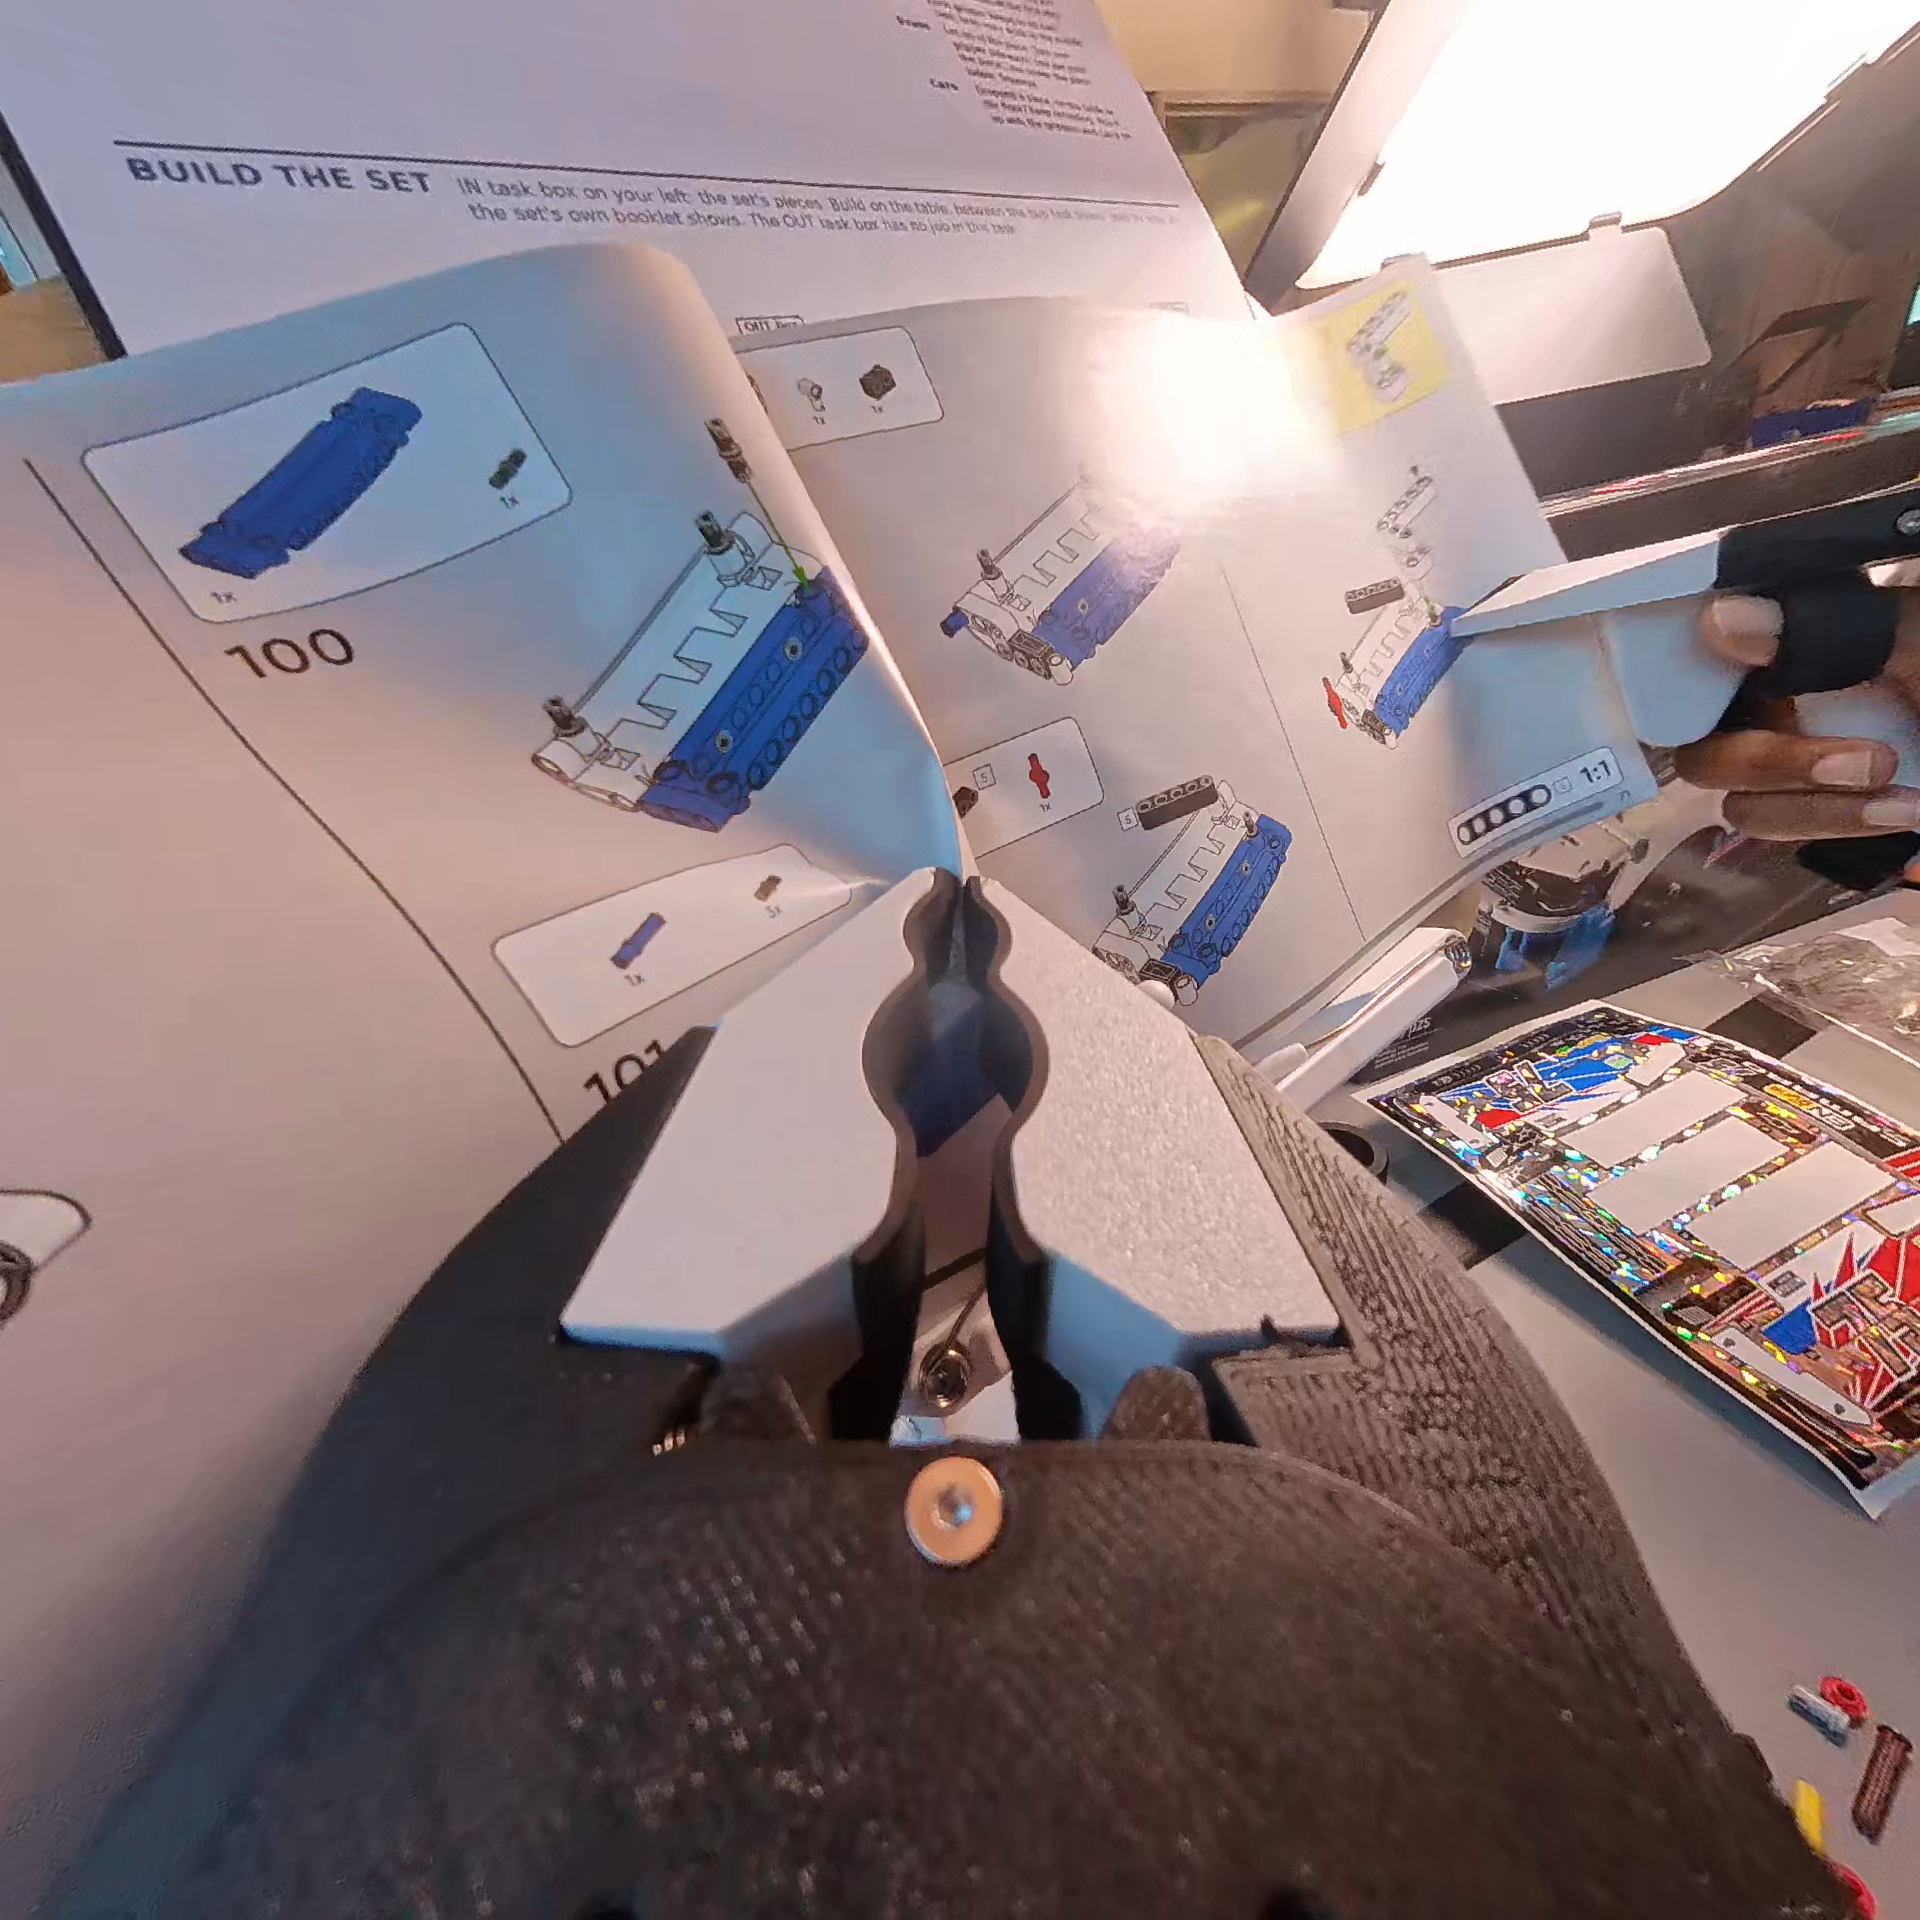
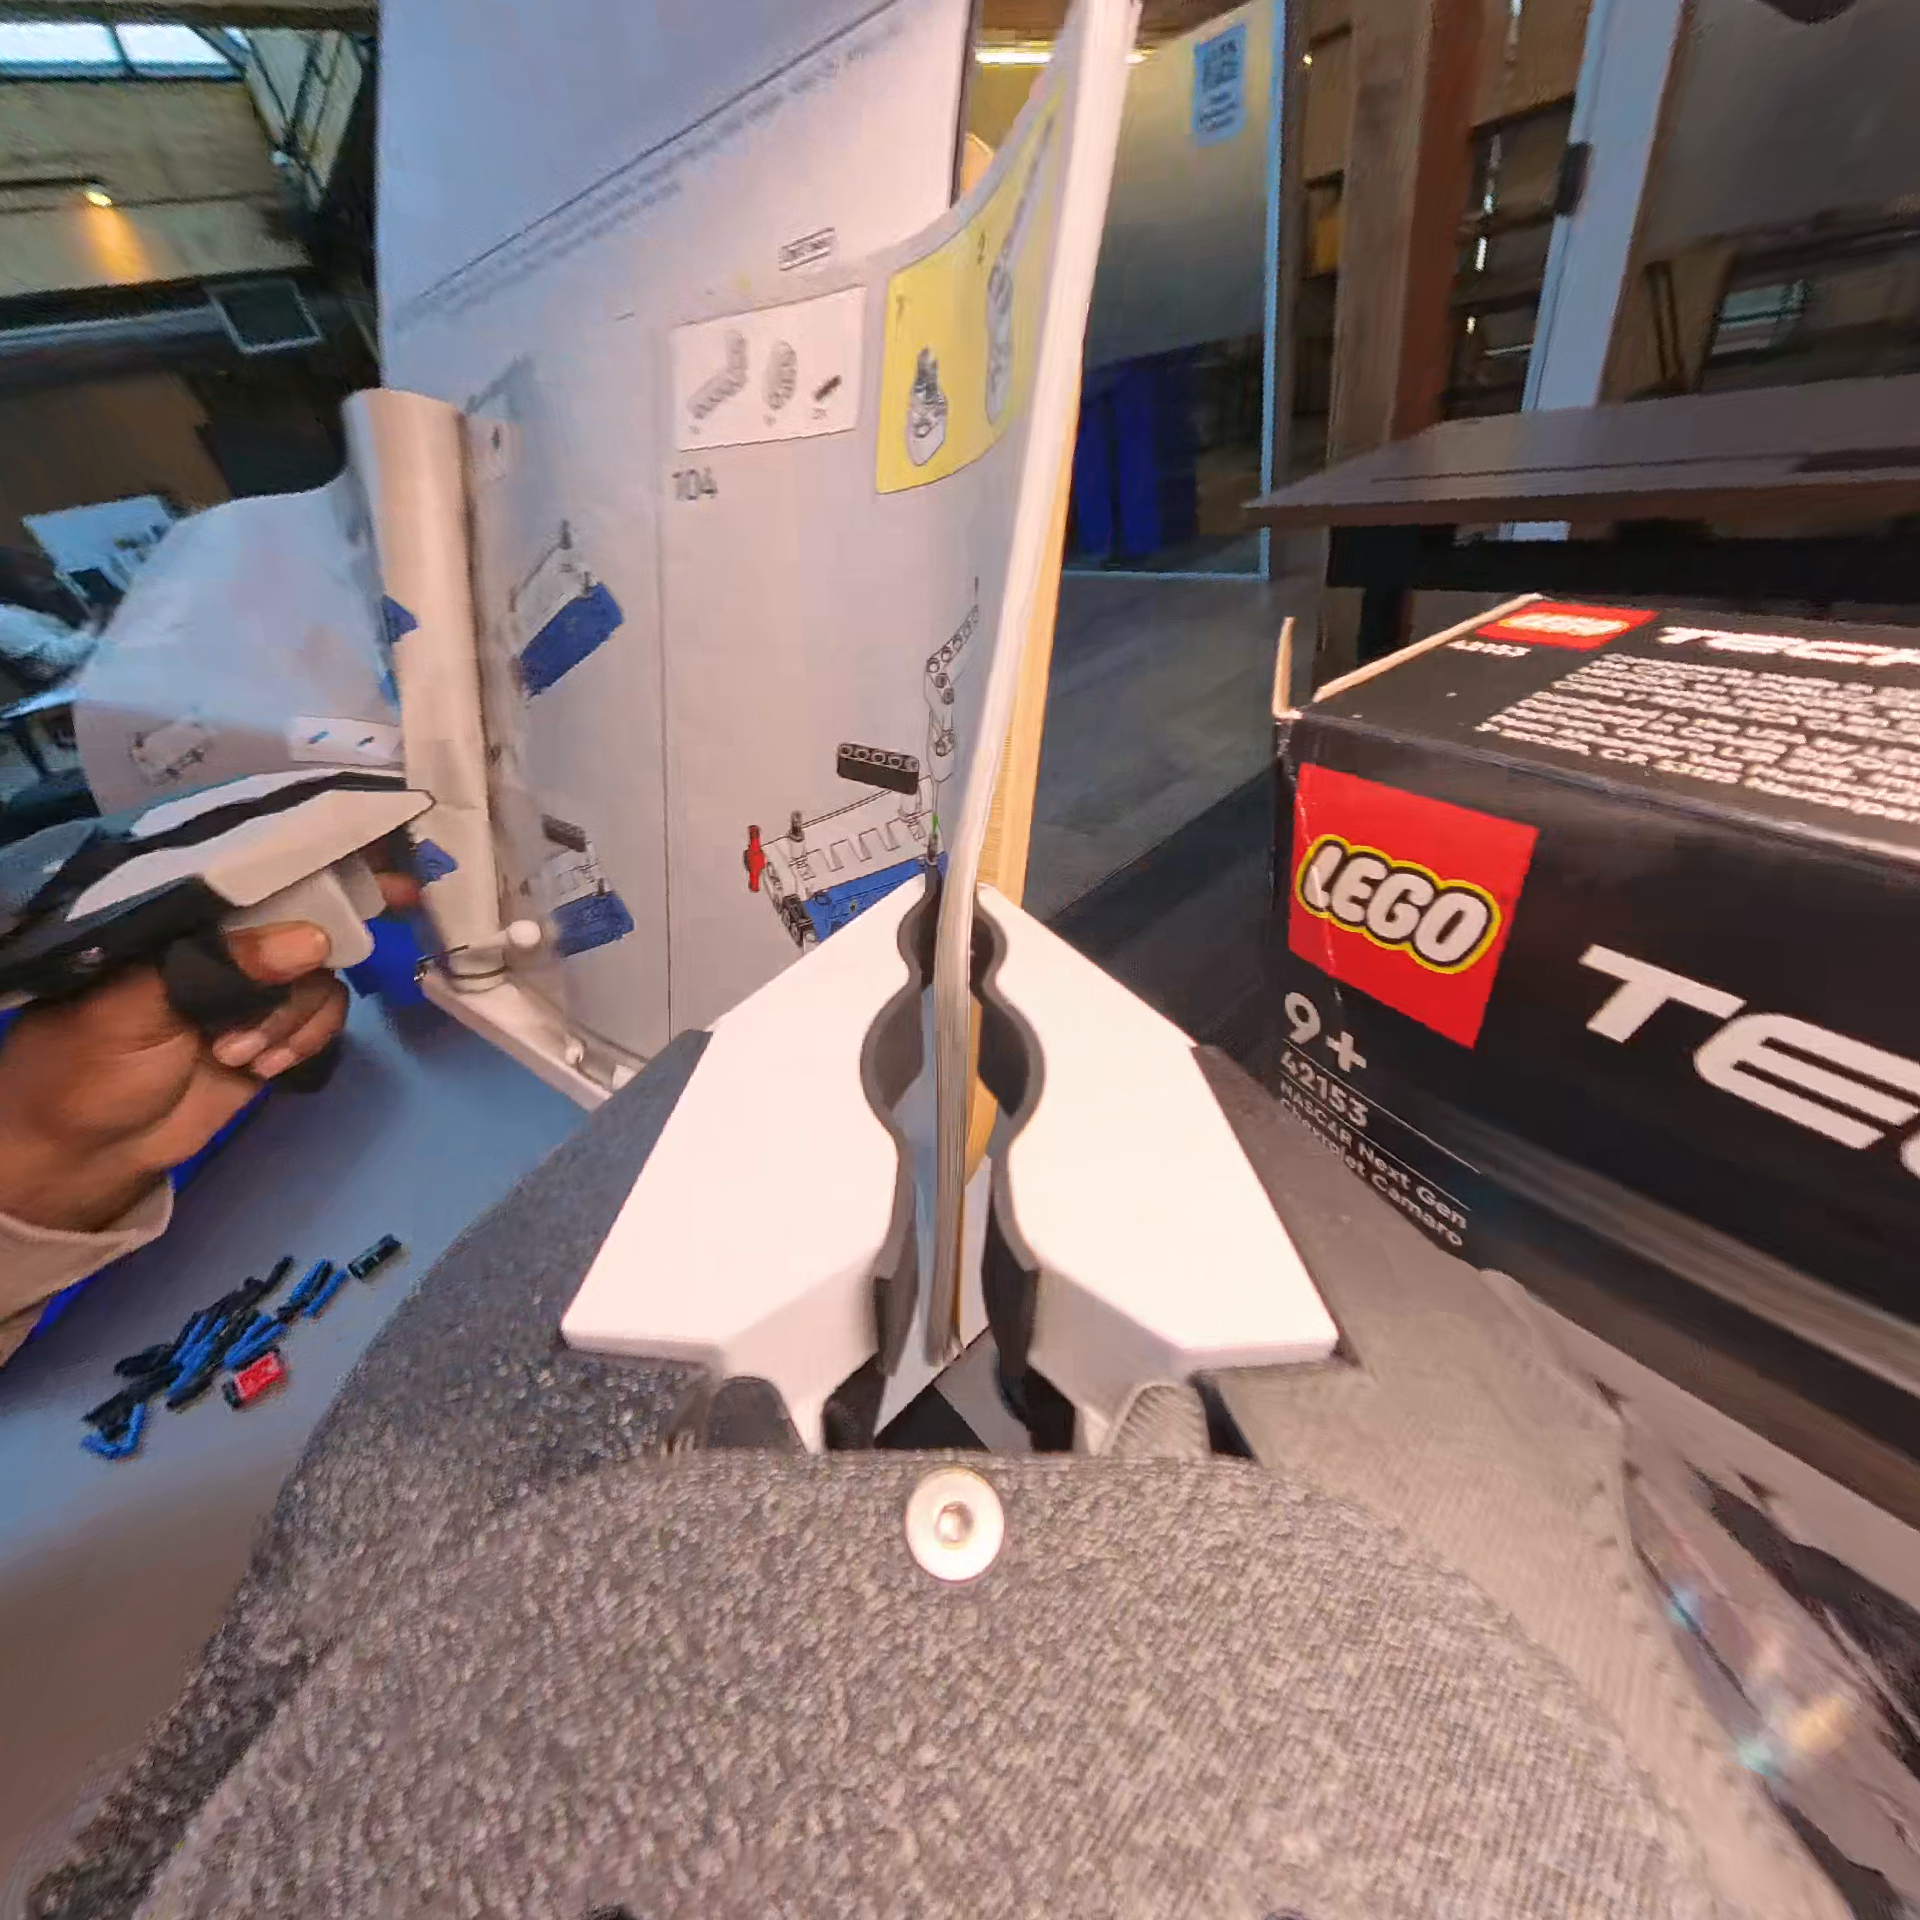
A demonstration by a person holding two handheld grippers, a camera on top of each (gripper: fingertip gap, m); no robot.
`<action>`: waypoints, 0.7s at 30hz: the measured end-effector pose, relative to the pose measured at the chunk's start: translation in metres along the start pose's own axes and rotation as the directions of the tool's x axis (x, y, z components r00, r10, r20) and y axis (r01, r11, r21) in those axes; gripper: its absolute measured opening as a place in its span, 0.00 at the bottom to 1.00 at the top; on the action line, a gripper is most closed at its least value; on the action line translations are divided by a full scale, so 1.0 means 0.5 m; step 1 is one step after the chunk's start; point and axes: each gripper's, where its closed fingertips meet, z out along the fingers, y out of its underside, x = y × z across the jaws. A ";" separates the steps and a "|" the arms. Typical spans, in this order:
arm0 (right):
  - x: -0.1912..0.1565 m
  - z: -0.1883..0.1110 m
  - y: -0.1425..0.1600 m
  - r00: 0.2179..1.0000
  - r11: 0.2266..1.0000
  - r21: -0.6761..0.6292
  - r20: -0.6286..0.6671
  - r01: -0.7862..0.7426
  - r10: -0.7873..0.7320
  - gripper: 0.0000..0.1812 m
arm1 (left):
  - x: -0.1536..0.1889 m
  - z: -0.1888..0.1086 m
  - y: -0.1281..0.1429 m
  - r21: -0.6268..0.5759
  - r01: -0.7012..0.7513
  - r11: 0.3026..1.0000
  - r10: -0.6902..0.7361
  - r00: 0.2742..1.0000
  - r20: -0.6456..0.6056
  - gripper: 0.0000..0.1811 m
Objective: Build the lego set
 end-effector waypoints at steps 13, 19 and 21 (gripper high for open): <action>-0.036 -0.050 -0.004 0.993 0.993 0.020 0.012 0.117 -0.117 0.00 | -0.020 -0.005 0.011 -0.036 0.090 0.995 -0.089 0.996 0.030 0.00; -0.025 -0.046 -0.002 0.995 0.995 0.020 0.008 0.097 -0.097 0.00 | -0.025 -0.002 0.017 -0.020 0.162 0.987 -0.161 0.987 0.017 0.00; -0.021 -0.044 -0.001 0.996 0.996 0.019 0.006 0.087 -0.087 0.00 | -0.027 -0.001 0.019 -0.014 0.177 0.984 -0.177 0.984 0.011 0.00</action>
